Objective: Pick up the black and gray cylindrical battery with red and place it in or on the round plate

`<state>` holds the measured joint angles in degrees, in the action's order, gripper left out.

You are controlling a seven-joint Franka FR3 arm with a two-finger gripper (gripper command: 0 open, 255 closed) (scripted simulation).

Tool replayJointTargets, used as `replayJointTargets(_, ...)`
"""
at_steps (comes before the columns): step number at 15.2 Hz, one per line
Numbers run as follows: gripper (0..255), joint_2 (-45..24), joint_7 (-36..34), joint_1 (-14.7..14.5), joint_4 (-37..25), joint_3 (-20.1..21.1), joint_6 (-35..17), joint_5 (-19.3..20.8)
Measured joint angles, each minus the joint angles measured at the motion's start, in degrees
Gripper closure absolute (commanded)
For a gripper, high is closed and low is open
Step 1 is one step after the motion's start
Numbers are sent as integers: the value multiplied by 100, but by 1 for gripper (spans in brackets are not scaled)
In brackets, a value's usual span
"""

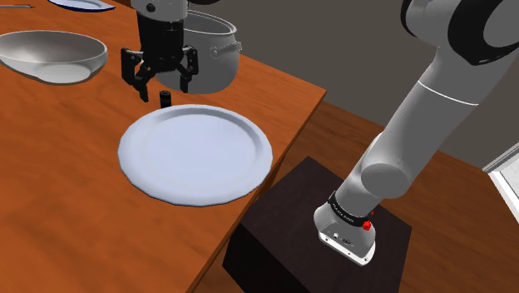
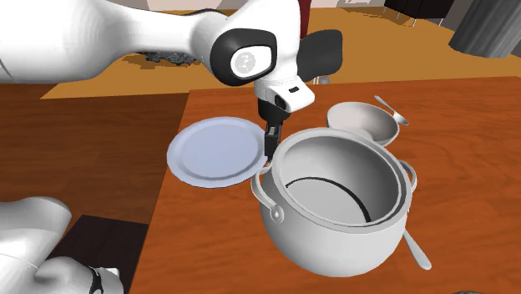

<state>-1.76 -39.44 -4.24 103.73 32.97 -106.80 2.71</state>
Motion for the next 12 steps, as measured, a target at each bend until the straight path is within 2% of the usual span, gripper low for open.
replayJointTargets(7,0,-23,-10,-2,86,1,-108,16)
replayJointTargets(8,255,-23,-10,-2,86,1,-108,16)
replayJointTargets(12,255,-23,-9,-1,86,0,-108,16)
